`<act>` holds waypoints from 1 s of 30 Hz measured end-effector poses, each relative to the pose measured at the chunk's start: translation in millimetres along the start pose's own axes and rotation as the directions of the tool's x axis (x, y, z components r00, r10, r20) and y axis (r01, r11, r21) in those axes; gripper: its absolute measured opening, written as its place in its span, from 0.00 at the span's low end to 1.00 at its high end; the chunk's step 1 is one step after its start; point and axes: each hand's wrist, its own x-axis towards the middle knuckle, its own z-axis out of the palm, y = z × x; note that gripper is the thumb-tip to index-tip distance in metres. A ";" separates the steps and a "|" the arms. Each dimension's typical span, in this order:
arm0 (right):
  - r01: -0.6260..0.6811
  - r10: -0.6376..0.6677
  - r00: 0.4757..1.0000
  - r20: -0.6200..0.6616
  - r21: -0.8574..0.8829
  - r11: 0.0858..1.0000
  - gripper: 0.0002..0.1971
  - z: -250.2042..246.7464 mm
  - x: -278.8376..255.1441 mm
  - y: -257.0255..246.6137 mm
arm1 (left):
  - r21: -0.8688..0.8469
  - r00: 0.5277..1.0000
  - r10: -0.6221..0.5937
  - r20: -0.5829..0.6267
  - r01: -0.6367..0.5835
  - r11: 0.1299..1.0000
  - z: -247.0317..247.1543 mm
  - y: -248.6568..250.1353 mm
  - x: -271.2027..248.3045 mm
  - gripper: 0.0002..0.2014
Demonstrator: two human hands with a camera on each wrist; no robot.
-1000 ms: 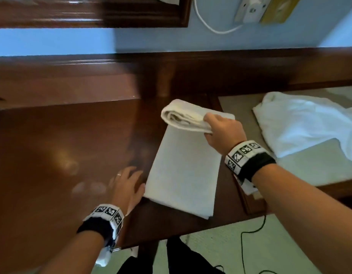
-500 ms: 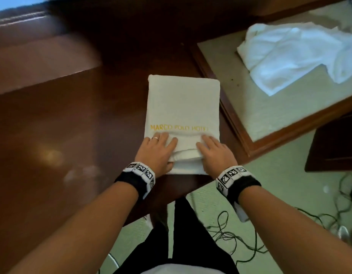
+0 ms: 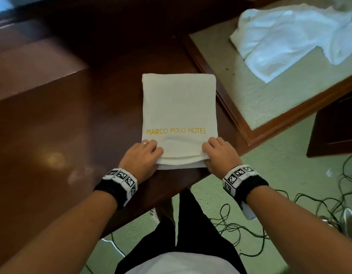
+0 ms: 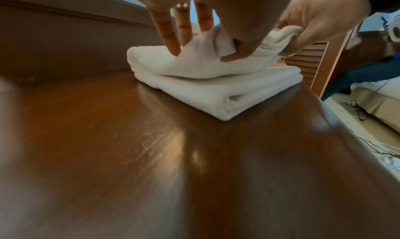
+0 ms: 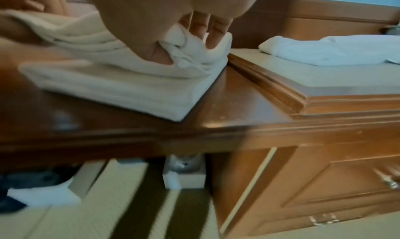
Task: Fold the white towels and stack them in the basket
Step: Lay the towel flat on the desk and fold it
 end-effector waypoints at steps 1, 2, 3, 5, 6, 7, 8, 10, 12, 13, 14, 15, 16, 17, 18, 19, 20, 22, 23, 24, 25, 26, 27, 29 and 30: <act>-0.011 0.012 0.999 -0.039 0.021 1.000 0.18 -2.5 -1.2 -0.2 | -0.006 1.000 0.002 -0.026 -0.002 1.000 -1.2 0.7 -2.3 0.16; -0.005 0.006 0.998 -0.064 0.014 1.000 0.16 -2.3 -4.5 0.2 | -0.007 0.999 0.009 -0.045 -0.009 1.000 -0.2 1.8 -5.3 0.16; 0.009 -0.010 0.998 -0.063 -0.012 1.000 0.15 0.2 -9.7 1.0 | -0.007 0.999 0.017 -0.048 -0.017 1.000 1.9 3.4 -8.7 0.15; 0.000 0.000 1.000 0.001 -0.053 0.999 0.16 7.2 -21.5 3.6 | -0.009 1.000 0.021 -0.015 -0.021 1.000 9.9 7.3 -15.7 0.17; -0.024 0.025 0.999 0.028 -0.055 0.998 0.17 10.1 -25.3 5.1 | -0.014 1.000 0.008 0.008 -0.008 1.000 13.9 9.4 -18.0 0.19; -0.047 0.049 0.998 0.045 -0.049 0.998 0.17 11.2 -26.5 5.6 | -0.021 1.000 -0.013 0.025 0.013 1.000 16.9 11.8 -19.2 0.20; -0.064 0.067 0.996 0.061 -0.045 0.997 0.18 10.7 -25.7 4.7 | -0.029 0.998 -0.038 0.040 0.040 0.999 18.8 14.4 -19.8 0.22; -0.080 0.085 0.991 0.104 -0.051 0.995 0.17 8.4 -25.1 1.8 | -0.048 0.994 -0.082 0.075 0.086 0.995 19.3 20.4 -21.5 0.24; -0.064 0.073 0.985 0.157 -0.059 0.996 0.14 6.1 -28.0 1.7 | -0.086 0.990 -0.067 0.123 0.078 0.993 16.6 23.7 -21.7 0.20; -0.042 0.050 0.986 0.157 -0.051 0.998 0.12 4.1 -29.3 2.7 | -0.113 0.989 -0.043 0.143 0.060 0.992 14.0 23.3 -20.4 0.19; -0.014 0.018 0.992 0.123 -0.030 0.999 0.11 1.6 -29.0 4.1 | -0.141 0.989 -0.026 0.146 0.047 0.989 11.0 21.8 -17.8 0.19; 0.009 -0.009 0.998 0.060 -0.001 1.000 0.10 -1.4 -25.8 5.0 | -0.161 0.994 -0.026 0.109 0.043 0.986 8.0 20.2 -13.8 0.21; 0.020 -0.019 1.000 -0.022 0.032 0.999 0.10 -4.1 -19.2 4.8 | -0.175 0.998 -0.044 0.037 0.050 0.983 4.5 18.7 -7.7 0.21; 0.016 -0.010 0.994 -0.105 0.058 0.998 0.09 -6.6 -9.3 3.2 | -0.179 0.996 -0.068 -0.063 0.056 0.982 2.4 17.5 0.5 0.20; -0.001 0.013 0.987 -0.162 0.070 0.998 0.10 -7.7 2.7 1.1 | -0.166 0.984 -0.102 -0.143 0.078 0.983 2.1 16.2 9.4 0.19; -0.035 0.046 0.985 -0.166 0.070 0.997 0.11 -6.8 14.1 -1.9 | -0.144 0.974 -0.138 -0.177 0.113 0.983 4.2 15.1 17.2 0.19; -0.075 0.082 0.990 -0.119 0.059 0.995 0.15 -3.6 22.5 -5.3 | -0.117 0.974 -0.175 -0.147 0.158 0.980 6.8 15.4 23.3 0.22; -0.143 0.142 0.989 0.028 0.034 0.989 0.26 7.9 27.2 -9.6 | -0.062 0.974 -0.223 0.048 0.226 0.972 16.0 16.8 27.4 0.32; -0.170 0.166 0.981 0.099 0.030 0.985 0.30 14.5 23.4 -9.3 | -0.040 0.959 -0.243 0.149 0.252 0.967 22.3 17.3 24.4 0.35; -0.193 0.186 0.968 0.166 0.027 0.981 0.34 20.5 15.9 -7.7 | -0.028 0.940 -0.256 0.227 0.269 0.963 28.0 17.7 18.6 0.37; -0.212 0.202 0.957 0.211 0.030 0.977 0.36 25.5 7.1 -4.6 | -0.023 0.930 -0.261 0.260 0.276 0.961 32.8 17.5 10.9 0.38; -0.229 0.214 0.949 0.230 0.040 0.973 0.37 29.4 -0.6 -0.4 | -0.022 0.928 -0.268 0.260 0.283 0.959 35.4 16.3 3.8 0.39; -0.242 0.225 0.946 0.236 0.047 0.969 0.37 29.2 -6.6 3.3 | -0.016 0.926 -0.280 0.253 0.293 0.956 34.0 15.0 -1.0 0.39; -0.242 0.229 0.951 0.209 0.037 0.970 0.36 20.3 -9.6 9.6 | -0.023 0.931 -0.310 0.195 0.320 0.947 23.8 8.5 -0.8 0.39; -0.232 0.223 0.960 0.170 0.032 0.972 0.34 14.6 -5.0 14.1 | -0.031 0.935 -0.325 0.146 0.332 0.943 18.3 2.0 4.7 0.38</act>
